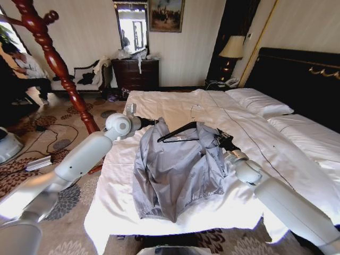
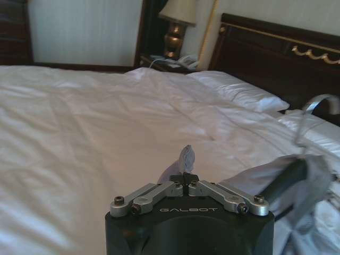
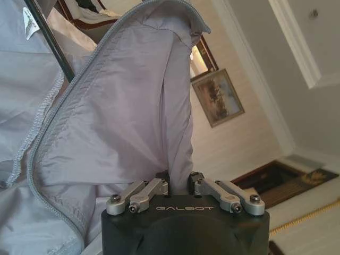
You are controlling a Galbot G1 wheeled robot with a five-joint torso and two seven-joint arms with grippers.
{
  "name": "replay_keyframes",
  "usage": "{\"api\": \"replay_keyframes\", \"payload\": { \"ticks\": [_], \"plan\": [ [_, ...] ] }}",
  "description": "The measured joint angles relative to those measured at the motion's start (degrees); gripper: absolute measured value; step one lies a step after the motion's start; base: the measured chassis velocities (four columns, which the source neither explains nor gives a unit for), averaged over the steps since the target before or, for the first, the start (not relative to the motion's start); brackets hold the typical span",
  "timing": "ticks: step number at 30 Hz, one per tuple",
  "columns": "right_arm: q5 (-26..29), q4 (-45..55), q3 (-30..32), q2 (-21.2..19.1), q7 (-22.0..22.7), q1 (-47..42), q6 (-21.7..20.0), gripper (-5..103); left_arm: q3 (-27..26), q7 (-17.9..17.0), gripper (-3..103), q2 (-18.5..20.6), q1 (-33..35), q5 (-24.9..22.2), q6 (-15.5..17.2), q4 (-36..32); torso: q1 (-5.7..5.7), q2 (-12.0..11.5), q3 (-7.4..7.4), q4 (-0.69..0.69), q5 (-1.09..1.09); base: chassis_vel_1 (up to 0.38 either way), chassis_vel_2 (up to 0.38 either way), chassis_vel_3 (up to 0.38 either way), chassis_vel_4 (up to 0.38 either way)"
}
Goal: Pick up the clothes from the bed and hang them on the clothes hanger.
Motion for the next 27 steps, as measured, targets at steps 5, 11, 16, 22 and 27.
{"api": "replay_keyframes", "payload": {
  "ticks": [5, 11, 16, 22, 27],
  "plan": [
    [0.9, 0.2, -0.9, -0.4, 0.0, 0.2, -0.9, 15, 0.1, -1.7, 0, -0.7, -0.4, -1.2, 0.7, -1.8, 0.0, 0.0, 0.0, 0.03, -0.02, 0.0, 0.0, 0.0, 0.0],
    [0.9, -1.3, -2.0, -0.3, -0.4, 0.7, -2.1, 15, 1.0, -2.2, 0, -1.8, -1.0, -0.8, 1.0, -3.8, 0.01, 0.0, 0.0, 0.02, 0.0, 0.0, 0.0, 0.0, 0.0],
    [0.8, -1.7, -2.9, -0.8, -1.9, 1.5, -3.5, 15, 3.8, -1.7, 0, -3.7, -3.0, 5.5, 1.5, -2.9, 0.0, 0.0, 0.01, 0.03, -0.01, 0.0, 0.0, 0.0, 0.0],
    [-4.3, -0.8, -3.6, -1.4, -5.9, 3.1, -5.7, 15, 8.9, -0.3, 0, -9.5, -7.5, 13.1, 1.6, 0.8, 0.01, 0.0, 0.01, 0.01, 0.0, 0.0, 0.0, 0.0, 0.0],
    [-2.9, -1.4, -3.4, -2.0, -6.2, 3.2, -7.0, 15, 13.6, 1.9, 0, -13.4, -10.0, 18.9, 1.6, 0.6, 0.01, 0.0, 0.01, 0.01, 0.0, 0.0, 0.0, 0.0, 0.0]
  ]
}}
